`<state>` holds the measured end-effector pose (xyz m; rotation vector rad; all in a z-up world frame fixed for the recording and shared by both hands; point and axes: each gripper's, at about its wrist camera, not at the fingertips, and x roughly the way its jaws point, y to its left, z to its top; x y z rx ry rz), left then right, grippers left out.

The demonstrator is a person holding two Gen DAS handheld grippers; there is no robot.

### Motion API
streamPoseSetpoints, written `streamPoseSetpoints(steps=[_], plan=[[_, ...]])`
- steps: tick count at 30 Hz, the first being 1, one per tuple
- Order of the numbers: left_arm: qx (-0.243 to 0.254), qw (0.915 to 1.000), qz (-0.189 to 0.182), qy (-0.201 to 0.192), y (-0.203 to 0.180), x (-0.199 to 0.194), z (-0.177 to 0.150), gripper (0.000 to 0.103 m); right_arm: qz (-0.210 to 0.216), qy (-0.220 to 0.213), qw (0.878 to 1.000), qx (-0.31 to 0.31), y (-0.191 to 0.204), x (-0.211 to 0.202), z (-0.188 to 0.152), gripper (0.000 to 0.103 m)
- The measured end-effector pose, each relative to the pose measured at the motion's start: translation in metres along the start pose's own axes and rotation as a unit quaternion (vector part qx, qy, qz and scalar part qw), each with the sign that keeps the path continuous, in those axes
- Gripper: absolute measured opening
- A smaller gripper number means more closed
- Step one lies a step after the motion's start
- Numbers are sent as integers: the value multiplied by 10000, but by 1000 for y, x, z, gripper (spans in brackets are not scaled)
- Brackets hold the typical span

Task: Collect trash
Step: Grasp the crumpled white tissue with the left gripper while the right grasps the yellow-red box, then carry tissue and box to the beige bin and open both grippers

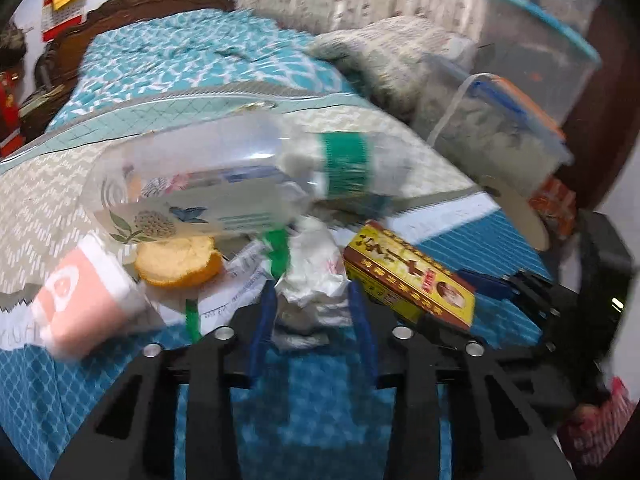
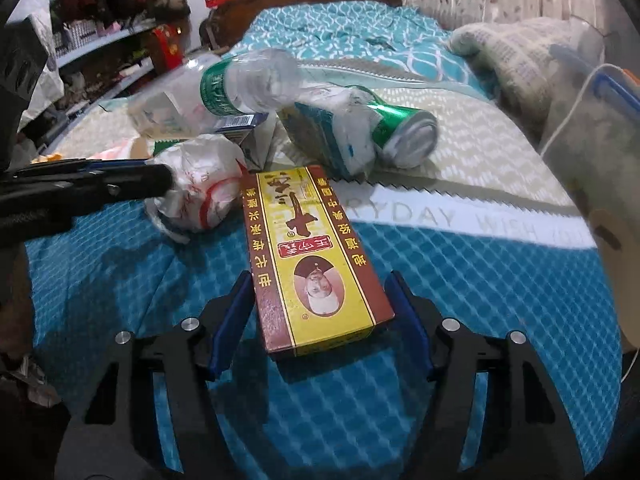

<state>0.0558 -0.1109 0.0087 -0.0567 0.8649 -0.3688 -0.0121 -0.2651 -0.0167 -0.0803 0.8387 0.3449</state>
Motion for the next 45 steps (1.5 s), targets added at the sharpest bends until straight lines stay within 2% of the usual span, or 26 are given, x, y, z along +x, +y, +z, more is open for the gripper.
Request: streamPoseSetpoints(steps=[1,3,5,7,9,10,12,14,16,17,18,19,20,22,24,28,30,32,34,35,38,41,43,44,45], plan=[[35,9999,-112,-39,1,-8,-6,32,-15,-55,10000,24,-1,-5,-4,68],[95,9995,-291,-108,0,-23,-21,20,12,-201,9997,163,-6,-20,-14,68],[186,9986,-471,-135,-4,-33,-33,21,62,-282,9990,330,-11,-29,-22,68],[279,9984,-489,-49,-5,-34,-43,27,26,-280,9988,399,-13,-32,-27,68],[265,9990,-343,116,-8,-26,-46,46,-14,-192,9990,401,-13,-30,-30,68],[205,9992,-293,156,-8,-22,-46,50,-13,-175,9991,398,-13,-28,-31,68],[63,9995,-313,84,-6,-20,-43,69,-31,-140,9992,361,-12,-27,-33,68],[21,9998,-218,-12,-6,-17,-37,74,-40,-113,9994,330,-12,-26,-33,69],[96,9997,-179,96,-12,-4,-30,73,-17,-73,9994,350,-14,-22,-33,69],[145,9996,-166,157,-14,1,-28,64,-4,37,9993,359,-15,-16,-35,69],[238,9993,-124,262,-17,8,-29,59,-7,73,9993,365,-15,-13,-36,67],[350,9992,-46,213,-21,7,-30,56,-34,36,9994,328,-14,-15,-37,67],[434,9988,-82,200,-24,6,-29,49,-46,20,9996,287,-14,-17,-38,66],[528,9974,-386,306,-33,-1,-26,42,-85,-148,9993,329,-19,-26,-40,66],[617,9950,-754,239,-48,-10,-22,41,-240,-349,9977,529,-32,-37,-44,66],[935,9891,-1111,233,-89,2,5,41,-515,-777,9905,1013,-62,-56,-52,65],[963,9848,-1418,280,-112,23,25,41,-796,-953,9835,1315,-85,-64,-56,65],[1013,9822,-1555,286,-134,42,44,41,-1019,-1071,9738,1728,-116,-72,-59,65],[1029,9761,-1878,364,-169,71,67,41,-1166,-1144,9601,2271,-152,-80,-65,65],[1035,9742,-1969,391,-185,82,75,41,-1235,-1180,9495,2630,-175,-85,-70,65],[1273,9690,-2076,420,-245,123,97,42,-1425,-1099,9218,3435,-235,-89,-83,65],[1279,9682,-2063,611,-292,171,112,45,-1445,-970,9081,3810,-269,-84,-88,66],[1209,9701,-1977,723,-302,190,116,51,-1448,-907,9026,3951,-286,-80,-89,67],[1172,9717,-1901,771,-308,199,118,59,-1411,-886,9009,4008,-293,-79,-89,68],[1125,9740,-1777,844,-312,209,119,68,-1360,-879,8996,4056,-298,-74,-85,73]])
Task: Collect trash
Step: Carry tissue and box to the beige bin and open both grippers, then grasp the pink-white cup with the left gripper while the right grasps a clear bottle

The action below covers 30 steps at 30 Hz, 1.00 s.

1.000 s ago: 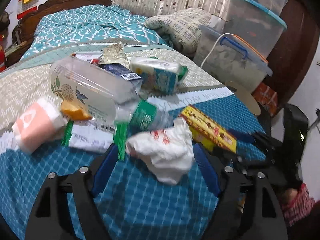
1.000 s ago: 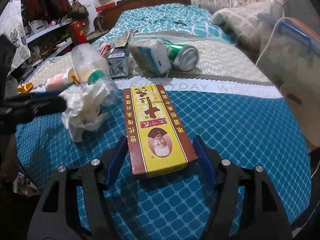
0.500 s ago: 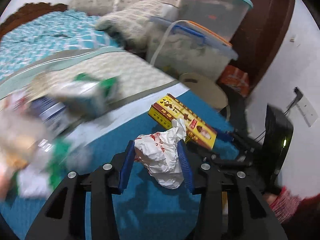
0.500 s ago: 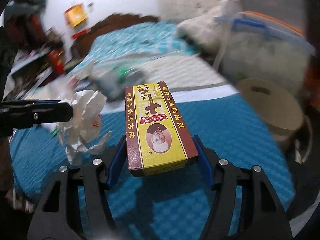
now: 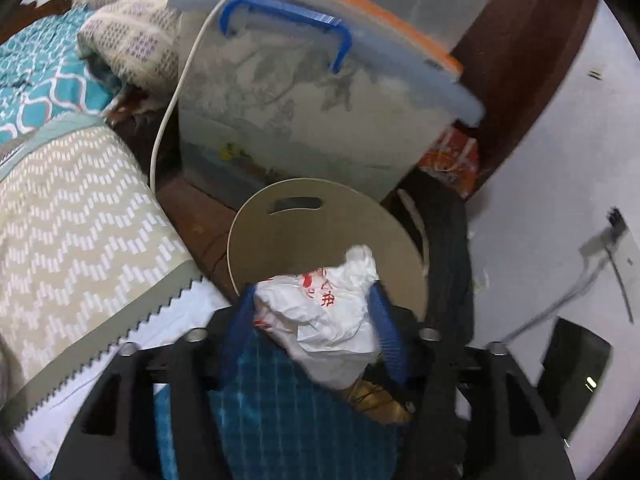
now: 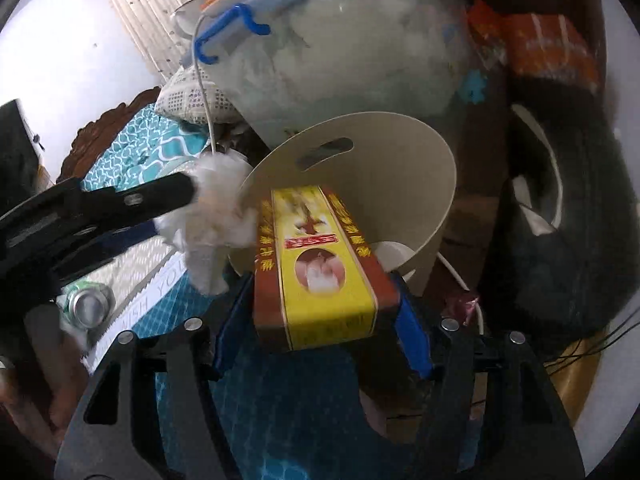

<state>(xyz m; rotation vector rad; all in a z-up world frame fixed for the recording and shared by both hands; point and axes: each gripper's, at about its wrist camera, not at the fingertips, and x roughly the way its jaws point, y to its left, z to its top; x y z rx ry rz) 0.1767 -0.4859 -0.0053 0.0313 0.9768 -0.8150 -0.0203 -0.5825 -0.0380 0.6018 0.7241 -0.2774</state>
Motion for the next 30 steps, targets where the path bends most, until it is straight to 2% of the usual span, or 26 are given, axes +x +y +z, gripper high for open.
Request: streamPoseSetpoints(steps=[1,5,8,9,12,15,18,19,21,23,24,25,27,28,30], plan=[[-66,9999,91,34,2,5,0,70,25,-24,10000,42,0,1,2,77],[-208,9996,195,-30,16,-13,-4,70,65,-456,9989,-24,4,-19,-4,77],[-270,9991,135,-285,30,-58,-16,70,171,-800,9966,-78,16,-37,-12,76],[-250,9985,130,-471,37,-85,-28,70,274,-853,9959,-140,24,-42,-15,75],[-155,9967,130,-792,54,-140,-60,70,704,-661,9938,-549,58,-45,-30,66],[-411,9913,340,-1207,88,-205,-107,70,1311,-163,9850,-1112,108,-38,-51,61],[-949,9808,712,-1547,126,-260,-142,70,2001,397,9629,-1768,169,-29,-80,61],[-1195,9751,899,-1638,142,-277,-156,70,2143,514,9555,-1960,186,-28,-89,62],[-1672,9608,1292,-1792,173,-312,-185,70,2407,751,9324,-2590,231,-27,-113,62],[-2062,9422,1741,-1985,201,-347,-213,70,2483,885,9075,-3270,275,-27,-135,66],[-2230,9289,2100,-2080,217,-366,-227,70,2463,900,8943,-3625,294,-27,-148,71],[-2325,9154,2531,-2095,230,-381,-238,70,2364,890,8794,-4035,316,-26,-160,73],[-2392,8880,3456,-1866,255,-401,-253,73,2211,916,8615,-4478,339,-21,-174,73],[-2368,8869,3575,-1719,265,-405,-256,76,2167,942,8537,-4640,349,-19,-179,74],[-2269,8946,3632,-1277,285,-405,-262,84,2022,1018,8392,-4945,365,-13,-191,76]])
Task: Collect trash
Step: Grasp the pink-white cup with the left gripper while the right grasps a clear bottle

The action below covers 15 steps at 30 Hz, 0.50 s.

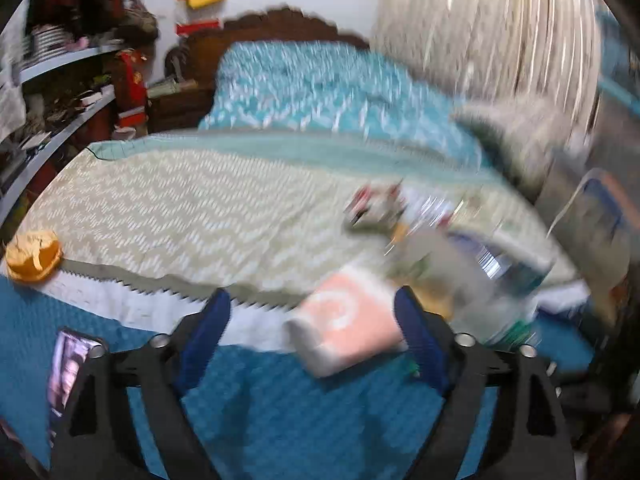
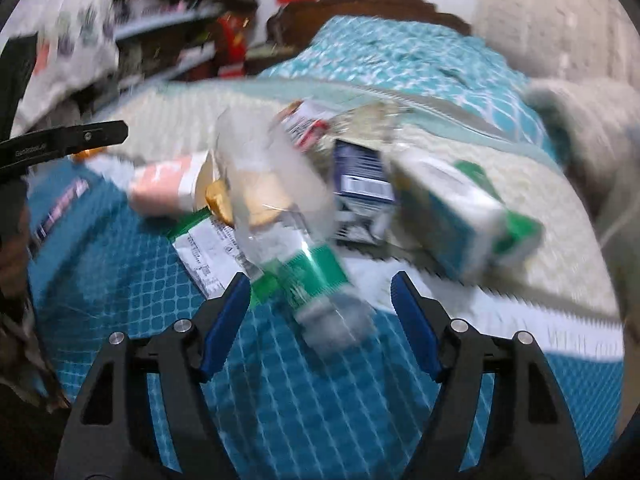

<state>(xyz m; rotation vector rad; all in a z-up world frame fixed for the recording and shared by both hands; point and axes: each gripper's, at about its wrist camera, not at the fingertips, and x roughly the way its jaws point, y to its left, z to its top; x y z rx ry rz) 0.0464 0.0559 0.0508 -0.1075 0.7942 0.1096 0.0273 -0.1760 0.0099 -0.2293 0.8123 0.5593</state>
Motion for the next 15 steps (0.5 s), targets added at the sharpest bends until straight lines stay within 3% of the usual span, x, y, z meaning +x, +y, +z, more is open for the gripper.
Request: streamPoseSetpoints(steps=[2,5,9,11,12,13,15], plan=[[64,9995,-66,303,5,15,2,88,-86,190,9996,-181,6,13,6,79],[-385,9943,-681,727,25,44,1,92,-145,336,9991,-223,7,24,7,80],[-1106,9747,-1605,1090,42,77,4,92,35,529,9986,-56,8,40,7,79],[-1107,9678,-1882,1251,35,87,0,92,27,522,9986,-46,14,41,4,71],[-1004,9652,-1983,1375,27,93,-1,91,-8,521,9986,-68,15,41,3,57],[-918,9687,-1906,1299,23,91,-2,91,22,562,9984,-70,15,42,3,46],[-735,9664,-2028,1397,11,90,-7,71,78,530,9986,31,15,41,2,45]])
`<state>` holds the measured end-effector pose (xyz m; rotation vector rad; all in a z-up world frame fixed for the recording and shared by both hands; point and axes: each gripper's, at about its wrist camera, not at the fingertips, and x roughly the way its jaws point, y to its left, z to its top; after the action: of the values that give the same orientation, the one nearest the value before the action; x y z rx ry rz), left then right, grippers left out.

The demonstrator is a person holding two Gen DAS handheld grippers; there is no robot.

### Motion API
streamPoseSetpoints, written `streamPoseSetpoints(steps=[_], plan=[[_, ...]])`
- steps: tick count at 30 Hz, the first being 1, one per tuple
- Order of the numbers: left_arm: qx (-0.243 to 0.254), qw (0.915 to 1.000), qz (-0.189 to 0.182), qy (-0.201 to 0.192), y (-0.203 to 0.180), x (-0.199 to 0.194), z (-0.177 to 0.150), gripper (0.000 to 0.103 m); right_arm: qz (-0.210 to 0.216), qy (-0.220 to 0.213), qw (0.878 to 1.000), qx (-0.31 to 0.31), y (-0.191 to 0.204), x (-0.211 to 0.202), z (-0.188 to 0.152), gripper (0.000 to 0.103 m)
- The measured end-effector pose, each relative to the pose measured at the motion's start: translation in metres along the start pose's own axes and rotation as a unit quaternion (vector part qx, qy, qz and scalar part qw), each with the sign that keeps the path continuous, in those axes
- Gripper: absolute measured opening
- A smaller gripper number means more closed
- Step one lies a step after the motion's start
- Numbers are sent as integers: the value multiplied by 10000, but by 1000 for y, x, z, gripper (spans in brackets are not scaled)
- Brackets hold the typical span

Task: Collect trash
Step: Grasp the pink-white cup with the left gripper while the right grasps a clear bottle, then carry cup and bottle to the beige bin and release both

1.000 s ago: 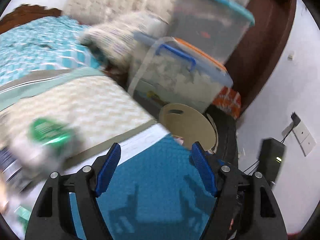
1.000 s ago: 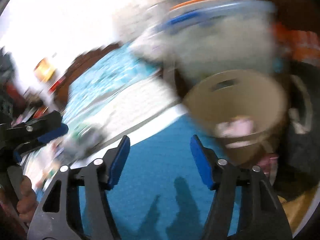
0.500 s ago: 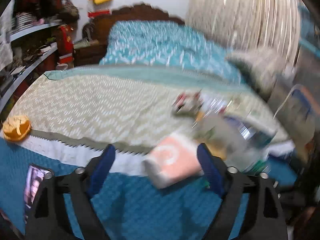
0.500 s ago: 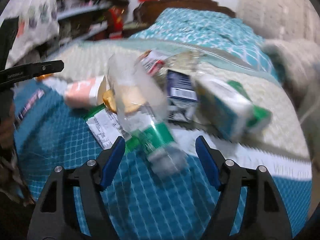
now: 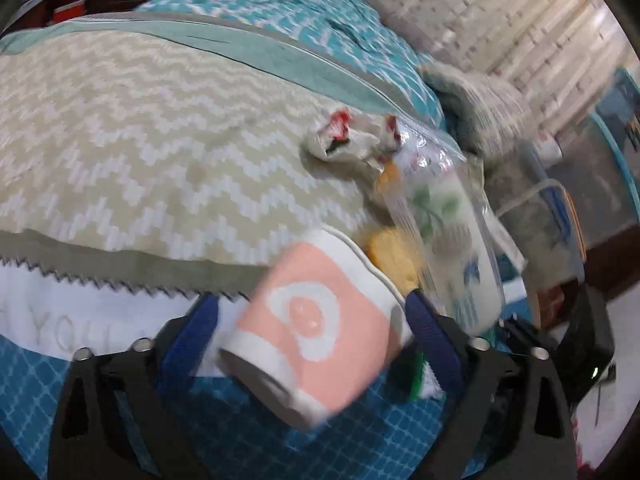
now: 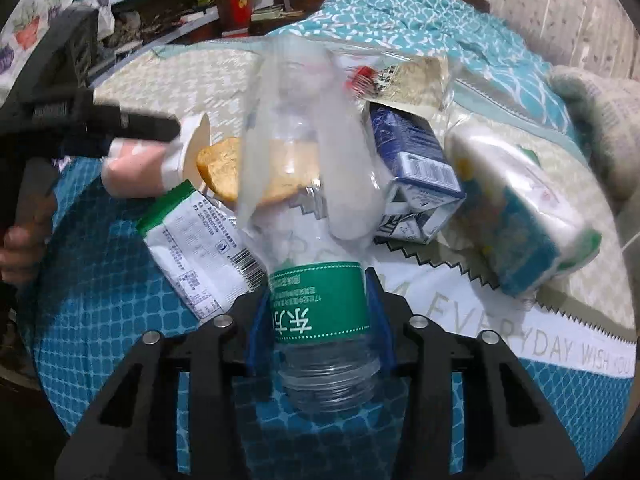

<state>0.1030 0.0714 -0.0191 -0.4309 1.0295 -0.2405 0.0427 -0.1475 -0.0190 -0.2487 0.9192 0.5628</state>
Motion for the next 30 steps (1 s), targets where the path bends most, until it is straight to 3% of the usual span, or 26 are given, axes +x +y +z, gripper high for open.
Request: streamPoseSetpoints(steps=[1,3,6,10,16,17,19,20,26,28,30], plan=[[41,10000,27,-16,-2,0,-4,71,4,-13,10000,21,1,0,1,45],[165,9998,82,-72,-11,-2,-15,49,1,-87,9999,62,3,-2,-2,44],[84,9998,20,-183,-17,-5,-31,34,-24,-233,9997,105,8,-8,-7,44],[-48,9995,-45,-325,-15,-21,-47,34,-12,-400,9991,111,12,-21,-11,43],[-264,9959,-110,-853,-2,-65,-61,34,-164,-197,9996,-118,17,-34,-35,47],[-320,9949,-179,-935,0,-71,-63,34,-145,-160,9997,-123,16,-35,-36,53],[-369,9939,-277,-998,0,-76,-66,34,-170,-253,9995,-115,15,-40,-34,82],[-384,9933,-356,-1027,-2,-79,-67,34,-208,-334,9992,-112,14,-42,-32,83],[-258,9915,-586,-1136,-21,-86,-68,34,19,-176,9998,64,10,-26,2,83],[-217,9910,-632,-1160,-25,-88,-68,34,148,-20,9998,91,11,-15,6,73],[-180,9909,-674,-1155,-28,-88,-67,34,258,64,9995,150,11,-7,7,72]])
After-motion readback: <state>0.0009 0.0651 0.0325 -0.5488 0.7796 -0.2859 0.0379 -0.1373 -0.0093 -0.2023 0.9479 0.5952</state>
